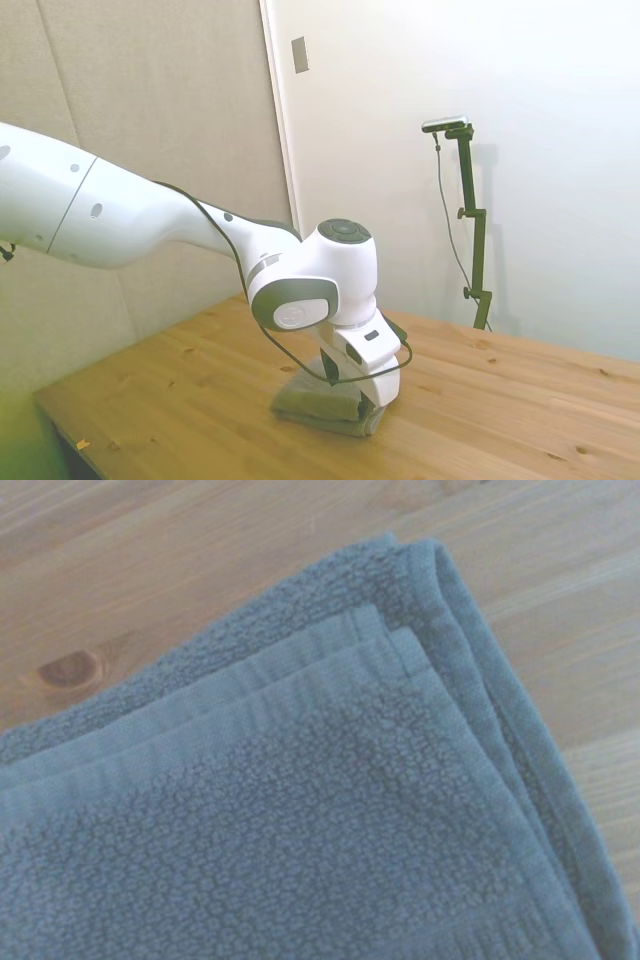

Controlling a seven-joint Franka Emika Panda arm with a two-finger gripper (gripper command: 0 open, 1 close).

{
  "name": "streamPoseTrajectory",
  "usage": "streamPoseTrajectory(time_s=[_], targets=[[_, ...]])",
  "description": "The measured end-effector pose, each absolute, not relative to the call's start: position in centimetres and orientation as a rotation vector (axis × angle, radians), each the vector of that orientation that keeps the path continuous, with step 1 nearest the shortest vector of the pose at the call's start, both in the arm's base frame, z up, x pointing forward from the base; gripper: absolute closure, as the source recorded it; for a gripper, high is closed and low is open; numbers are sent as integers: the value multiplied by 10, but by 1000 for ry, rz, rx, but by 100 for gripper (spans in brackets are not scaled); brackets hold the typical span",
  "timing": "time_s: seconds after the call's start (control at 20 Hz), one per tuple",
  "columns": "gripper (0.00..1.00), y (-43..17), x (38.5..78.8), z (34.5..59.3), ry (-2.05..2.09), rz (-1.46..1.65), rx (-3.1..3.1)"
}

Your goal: Unfold the towel

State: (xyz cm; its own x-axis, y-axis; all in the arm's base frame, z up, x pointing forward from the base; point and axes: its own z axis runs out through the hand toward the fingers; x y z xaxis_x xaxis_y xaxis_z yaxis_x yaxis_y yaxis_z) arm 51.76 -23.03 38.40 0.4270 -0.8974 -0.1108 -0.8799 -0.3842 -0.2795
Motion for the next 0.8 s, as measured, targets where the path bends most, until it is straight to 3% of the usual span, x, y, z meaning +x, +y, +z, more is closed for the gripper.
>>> streamPoseTrajectory(time_s=[0.8], targets=[[100,-231,521,381,1494,-80,-2403]])
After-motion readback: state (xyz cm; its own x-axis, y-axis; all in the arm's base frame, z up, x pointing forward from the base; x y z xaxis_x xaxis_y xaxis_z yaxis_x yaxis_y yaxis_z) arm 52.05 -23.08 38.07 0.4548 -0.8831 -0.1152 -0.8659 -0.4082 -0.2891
